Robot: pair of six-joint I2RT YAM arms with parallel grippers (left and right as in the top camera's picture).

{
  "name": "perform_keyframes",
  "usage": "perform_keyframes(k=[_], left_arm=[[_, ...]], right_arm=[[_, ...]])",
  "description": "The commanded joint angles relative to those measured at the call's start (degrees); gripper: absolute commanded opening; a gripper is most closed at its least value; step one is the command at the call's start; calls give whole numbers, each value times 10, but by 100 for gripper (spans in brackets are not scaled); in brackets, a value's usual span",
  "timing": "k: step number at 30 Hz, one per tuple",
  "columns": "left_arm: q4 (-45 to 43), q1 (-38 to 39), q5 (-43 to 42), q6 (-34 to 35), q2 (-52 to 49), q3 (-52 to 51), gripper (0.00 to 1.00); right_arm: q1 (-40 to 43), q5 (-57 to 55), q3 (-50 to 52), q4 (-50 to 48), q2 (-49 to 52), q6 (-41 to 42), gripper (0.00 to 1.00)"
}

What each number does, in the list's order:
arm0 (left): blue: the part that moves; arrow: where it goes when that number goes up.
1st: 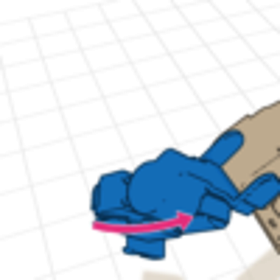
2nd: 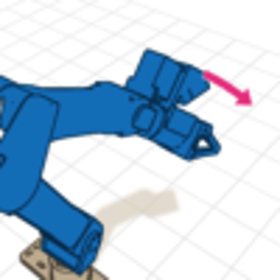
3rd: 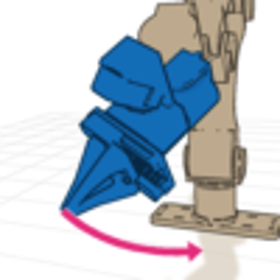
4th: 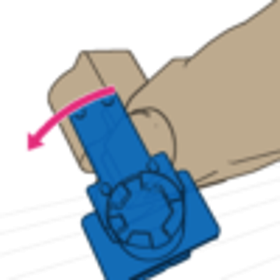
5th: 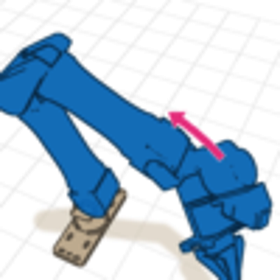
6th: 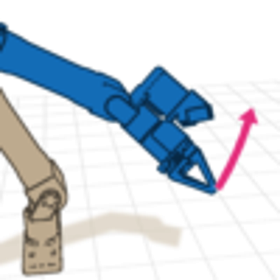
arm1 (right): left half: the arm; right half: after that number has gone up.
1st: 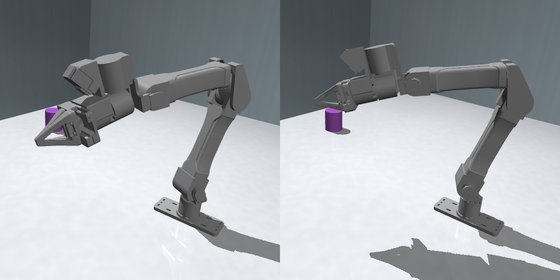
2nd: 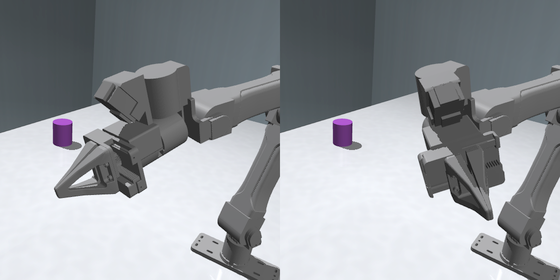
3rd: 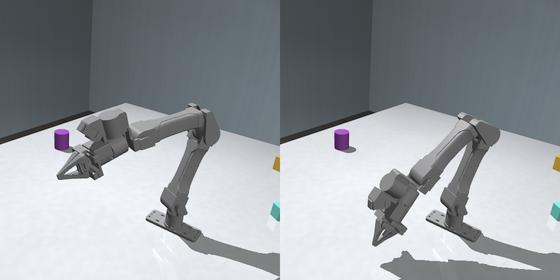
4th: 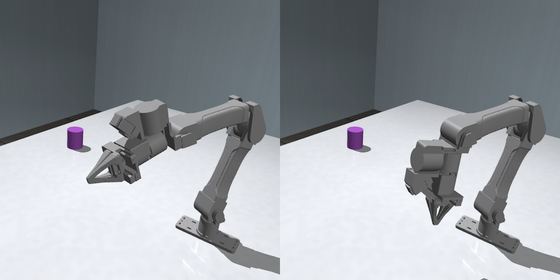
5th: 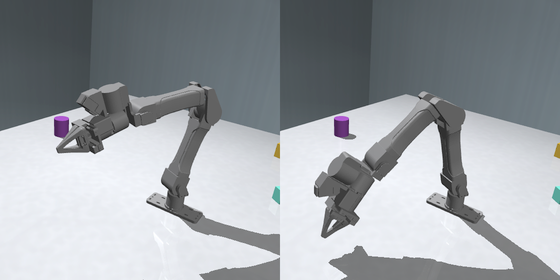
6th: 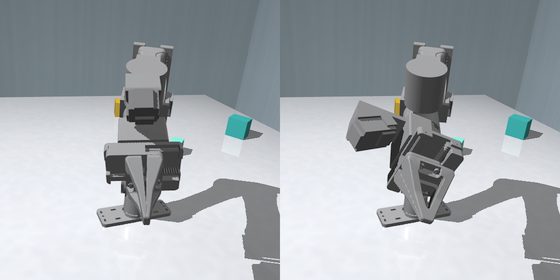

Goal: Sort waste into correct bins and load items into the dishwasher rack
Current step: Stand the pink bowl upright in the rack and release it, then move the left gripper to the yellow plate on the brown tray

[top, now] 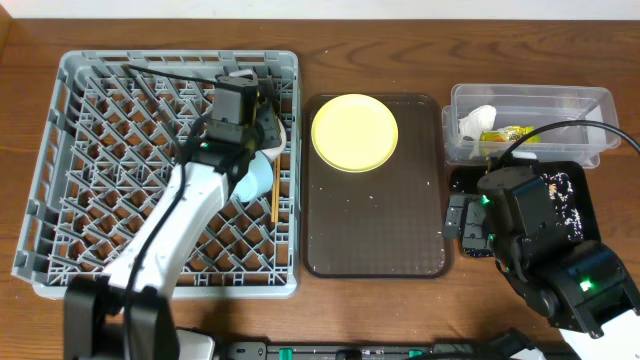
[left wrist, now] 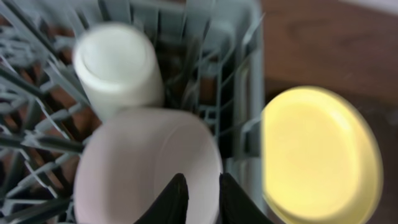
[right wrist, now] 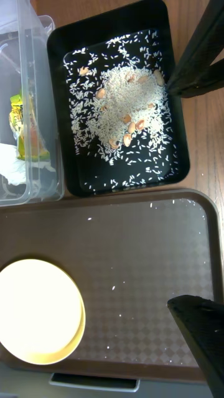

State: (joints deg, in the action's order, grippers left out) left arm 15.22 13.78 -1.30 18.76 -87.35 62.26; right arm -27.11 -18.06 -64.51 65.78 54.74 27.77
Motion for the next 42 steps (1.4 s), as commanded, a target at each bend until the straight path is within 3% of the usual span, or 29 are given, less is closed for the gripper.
perform_keyframes(k=[1, 7, 13, 22, 31, 37, 42], left_arm=[[-2, 2, 3, -9, 59, 3, 22], [2, 28, 2, 0, 116, 3, 22], [-1, 101, -47, -1, 99, 3, 26], [-95, 207, -40, -1, -40, 3, 34], [-192, 222, -16, -1, -192, 3, 24], [-144, 224, -27, -1, -234, 3, 24], [-56, 227, -112, 30, -220, 3, 20]], right_arm=[[3, -12, -7, 0, 0, -8, 99], [3, -12, -7, 0, 0, -8, 99], [3, -12, -7, 0, 0, -8, 99], [3, -12, -7, 0, 0, -8, 99], [3, -12, -7, 0, 0, -8, 99], [3, -12, -7, 0, 0, -8, 99], [3, -12, -7, 0, 0, -8, 99]])
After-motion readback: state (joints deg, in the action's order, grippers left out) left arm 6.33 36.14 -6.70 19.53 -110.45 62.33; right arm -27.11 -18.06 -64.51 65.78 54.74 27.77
